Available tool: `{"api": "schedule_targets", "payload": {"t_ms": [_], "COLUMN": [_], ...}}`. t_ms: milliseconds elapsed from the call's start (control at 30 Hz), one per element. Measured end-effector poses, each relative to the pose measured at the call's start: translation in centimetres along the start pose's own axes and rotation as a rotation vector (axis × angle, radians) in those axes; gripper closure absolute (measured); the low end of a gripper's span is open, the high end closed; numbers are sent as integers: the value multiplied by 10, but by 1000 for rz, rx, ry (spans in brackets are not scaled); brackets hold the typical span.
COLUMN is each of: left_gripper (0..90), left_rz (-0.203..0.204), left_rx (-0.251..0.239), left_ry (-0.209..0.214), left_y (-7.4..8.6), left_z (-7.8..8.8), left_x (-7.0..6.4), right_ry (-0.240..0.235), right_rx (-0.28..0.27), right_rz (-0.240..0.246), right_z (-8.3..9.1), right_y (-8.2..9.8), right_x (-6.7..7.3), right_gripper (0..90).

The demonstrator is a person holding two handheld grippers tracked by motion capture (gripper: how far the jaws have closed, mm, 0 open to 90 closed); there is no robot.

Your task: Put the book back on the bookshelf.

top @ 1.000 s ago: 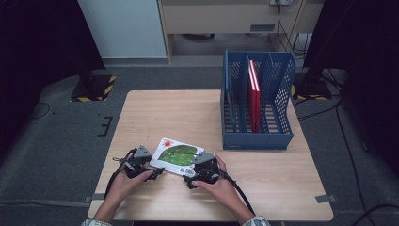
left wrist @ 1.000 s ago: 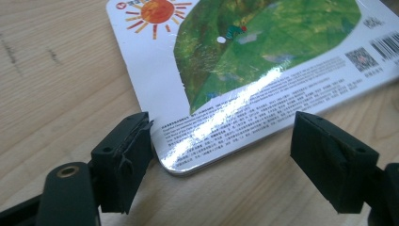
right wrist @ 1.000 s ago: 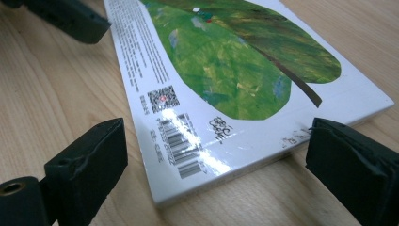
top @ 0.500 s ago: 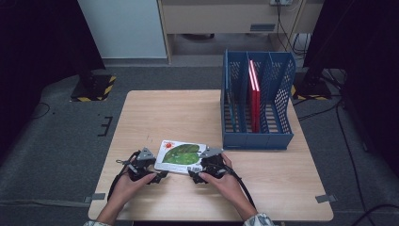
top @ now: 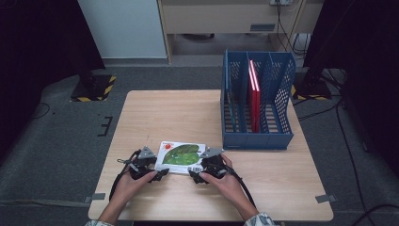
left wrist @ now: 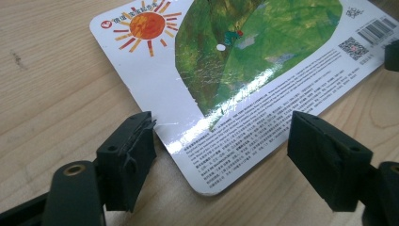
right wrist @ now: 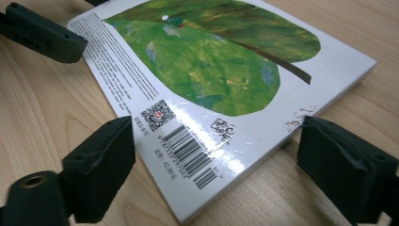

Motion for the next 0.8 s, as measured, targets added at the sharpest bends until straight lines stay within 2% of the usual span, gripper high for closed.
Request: {"api": "schedule_targets", "payload": {"t_ms": [400,467,533,600,667,733,800], "left_gripper": [253,253,252,244,212,206,197], "left_rz": [-23,-20,2,12,20,59,69], "left_rx": [24,25,-1,-38,-76,-110,-110], "left_ry": [-2,16,44,61,41,53,56], "left_y": [10,12,10,4,-4,-12,-16], "left_z": [11,14,16,18,20,20,16], "left_x": [-11,-14,-14,-10,-1,9,17], "right_ry": [-20,-26,-31,-36,-44,-35,-34], "right_rx": [15,15,15,21,29,27,34], "right_rz": [37,43,42,50,60,70,62], "right_z": [7,8,8,8,6,5,4], "right_y": [6,7,7,8,10,11,12], "right_x": [12,14,15,16,18,18,17], "right_gripper": [164,160,150,101,68,64,62]}}
Point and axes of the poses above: each handheld gripper's, and its own axes: z roughly backward along the jaws, y roughly out of its underside, x roughly to its left, the point moved 7 cm from there along -z, roughly forward along the jaws, and after that the axes turned 2 degrees about y, right-handed, at the moved point
